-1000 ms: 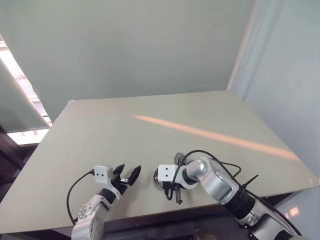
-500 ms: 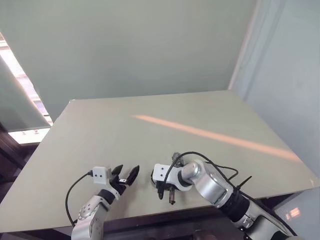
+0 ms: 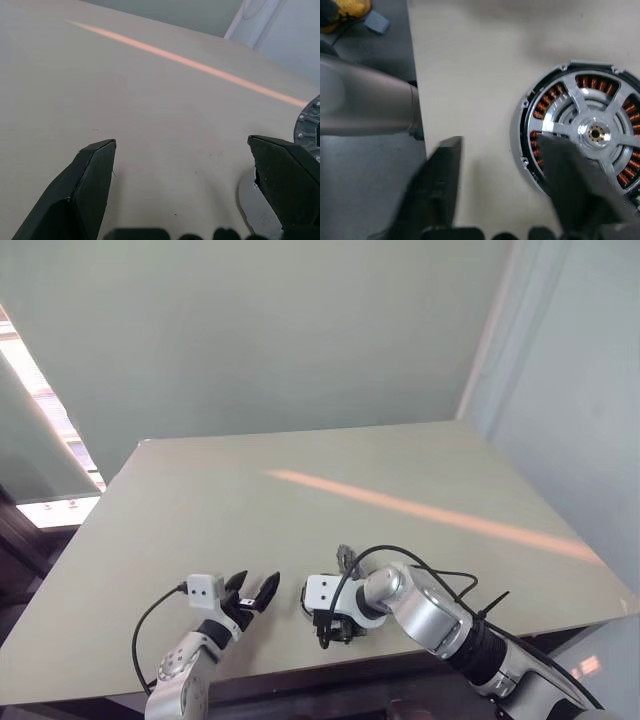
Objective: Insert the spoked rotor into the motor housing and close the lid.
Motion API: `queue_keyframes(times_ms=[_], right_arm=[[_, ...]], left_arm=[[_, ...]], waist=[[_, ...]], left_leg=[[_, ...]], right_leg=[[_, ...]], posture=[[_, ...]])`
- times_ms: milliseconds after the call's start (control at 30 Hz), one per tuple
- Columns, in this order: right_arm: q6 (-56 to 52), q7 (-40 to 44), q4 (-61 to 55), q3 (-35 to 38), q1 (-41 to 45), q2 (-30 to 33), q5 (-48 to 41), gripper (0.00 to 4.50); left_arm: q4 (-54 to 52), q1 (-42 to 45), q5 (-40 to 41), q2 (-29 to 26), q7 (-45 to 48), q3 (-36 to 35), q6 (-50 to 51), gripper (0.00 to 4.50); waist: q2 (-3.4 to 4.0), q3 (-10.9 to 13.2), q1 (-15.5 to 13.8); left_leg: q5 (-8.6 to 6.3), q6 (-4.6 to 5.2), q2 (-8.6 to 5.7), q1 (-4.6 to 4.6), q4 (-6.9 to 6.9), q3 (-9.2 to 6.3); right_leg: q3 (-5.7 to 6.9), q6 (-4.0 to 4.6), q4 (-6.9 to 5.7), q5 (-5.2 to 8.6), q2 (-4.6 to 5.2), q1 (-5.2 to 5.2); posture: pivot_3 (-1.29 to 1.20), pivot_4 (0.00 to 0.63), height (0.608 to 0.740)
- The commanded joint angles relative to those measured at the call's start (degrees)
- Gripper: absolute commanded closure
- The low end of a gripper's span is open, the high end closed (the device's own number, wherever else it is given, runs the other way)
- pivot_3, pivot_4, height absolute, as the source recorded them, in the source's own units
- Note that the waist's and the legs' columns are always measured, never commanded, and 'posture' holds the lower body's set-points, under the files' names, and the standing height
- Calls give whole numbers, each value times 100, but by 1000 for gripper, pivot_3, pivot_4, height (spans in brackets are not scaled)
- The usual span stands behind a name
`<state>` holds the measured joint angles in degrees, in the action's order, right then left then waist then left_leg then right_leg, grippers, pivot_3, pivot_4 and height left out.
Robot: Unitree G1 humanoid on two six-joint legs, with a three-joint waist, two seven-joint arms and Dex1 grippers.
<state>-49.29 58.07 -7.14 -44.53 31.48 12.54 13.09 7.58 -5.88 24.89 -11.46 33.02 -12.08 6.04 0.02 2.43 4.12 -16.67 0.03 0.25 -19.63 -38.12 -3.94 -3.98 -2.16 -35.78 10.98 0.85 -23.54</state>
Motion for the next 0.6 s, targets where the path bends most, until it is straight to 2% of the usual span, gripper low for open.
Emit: queue_keyframes(times_ms=[33, 100, 200, 300, 367, 433, 600], right_arm=[[-92, -82, -392, 264, 224, -14, -201, 718], [-167, -210, -546, 458, 207, -65, -329, 36], [-154, -348, -846, 775, 172, -122, -581, 36], [-126, -746, -1255, 1771, 124, -496, -1088, 0], [12, -1115, -1282, 2340, 224, -558, -1167, 0], [218, -1512, -1112, 2622, 379, -308, -949, 0], [593, -1952, -473, 2642, 509, 638, -499, 0]], left_arm=[[-28, 103, 1, -27, 45, -6, -102, 0], [-23, 103, 7, -36, 49, -17, -95, 0], [-57, 73, 48, -46, 82, -35, -65, 0], [-183, -41, 180, -61, 158, -52, 105, 587], [-252, -101, 262, -84, 201, -47, 259, 1277], [-372, -180, 380, -122, 285, -23, 525, 1975], [-826, -467, 745, -398, 542, 182, 1573, 3829]], waist=[[0, 0, 0], [0, 0, 0], [0, 0, 0], [-1, 1, 1], [-1, 1, 3], [-2, 3, -2], [-11, 7, 9]], left_leg=[[0, 0, 0, 0, 0, 0], [0, 0, 0, -1, 0, 0], [0, 0, 0, -1, 1, -1], [0, -1, 0, -2, 3, -1], [0, -1, 2, -3, 6, -1], [-1, -1, 2, -4, 5, 1], [-4, -4, -5, -5, 7, 4]], right_leg=[[0, 0, 0, 0, 0, 0], [0, 0, 0, 0, 0, -1], [1, 0, 0, 0, 0, -2], [0, 0, 1, 0, 0, -4], [0, 0, 1, 0, 0, -6], [0, -1, 2, 0, 1, -6], [0, -2, 12, 4, 13, -6]], posture=[[0, 0, 740], [0, 0, 740], [0, 0, 740], [0, 0, 740], [0, 0, 740], [0, 0, 740], [0, 0, 740]])
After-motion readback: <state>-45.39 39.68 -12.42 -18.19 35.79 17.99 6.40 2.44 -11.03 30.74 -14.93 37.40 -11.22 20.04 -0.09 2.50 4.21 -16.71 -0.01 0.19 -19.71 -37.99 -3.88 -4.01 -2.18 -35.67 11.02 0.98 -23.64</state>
